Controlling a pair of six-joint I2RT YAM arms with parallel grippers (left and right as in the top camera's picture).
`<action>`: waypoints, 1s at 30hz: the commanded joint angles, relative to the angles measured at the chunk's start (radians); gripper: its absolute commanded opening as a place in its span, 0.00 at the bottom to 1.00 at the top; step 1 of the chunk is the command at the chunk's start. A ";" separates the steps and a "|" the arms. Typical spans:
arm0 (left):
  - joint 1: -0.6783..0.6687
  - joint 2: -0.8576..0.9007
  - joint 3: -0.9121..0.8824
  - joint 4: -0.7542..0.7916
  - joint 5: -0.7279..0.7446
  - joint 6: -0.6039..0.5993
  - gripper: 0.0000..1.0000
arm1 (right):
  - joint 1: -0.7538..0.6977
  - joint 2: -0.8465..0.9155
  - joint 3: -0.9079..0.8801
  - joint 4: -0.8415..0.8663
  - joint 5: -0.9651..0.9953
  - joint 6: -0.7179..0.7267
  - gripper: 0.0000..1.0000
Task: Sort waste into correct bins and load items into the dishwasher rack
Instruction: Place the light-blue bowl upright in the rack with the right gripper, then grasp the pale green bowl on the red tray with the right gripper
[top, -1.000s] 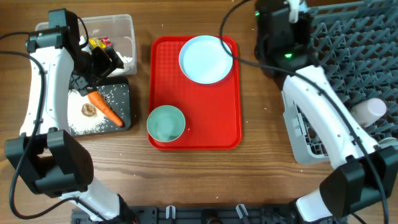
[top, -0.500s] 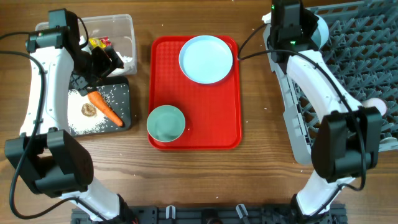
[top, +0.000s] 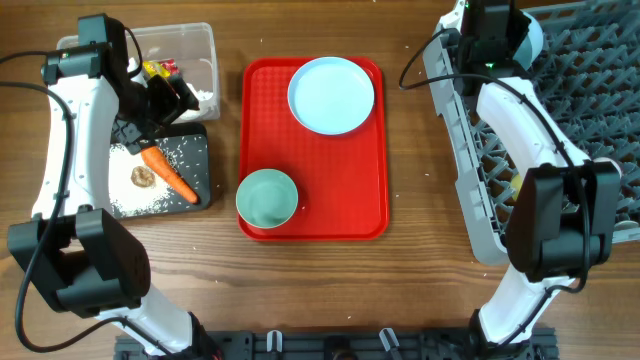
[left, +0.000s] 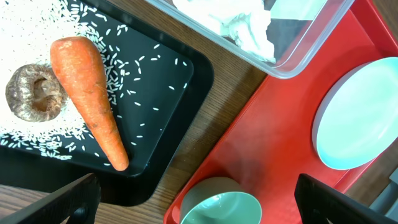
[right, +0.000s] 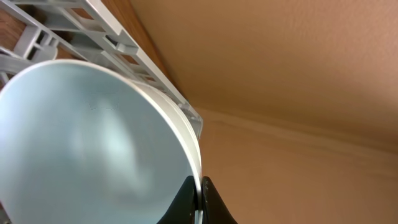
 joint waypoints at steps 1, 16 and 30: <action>0.002 -0.009 -0.001 0.001 0.012 0.005 1.00 | 0.003 0.013 0.008 -0.040 -0.024 0.062 0.04; 0.002 -0.009 -0.001 0.001 0.012 0.005 1.00 | 0.121 0.013 0.008 -0.175 -0.034 0.087 0.63; 0.002 -0.009 -0.001 0.001 0.012 0.005 1.00 | 0.286 -0.070 0.009 -0.182 0.069 0.689 1.00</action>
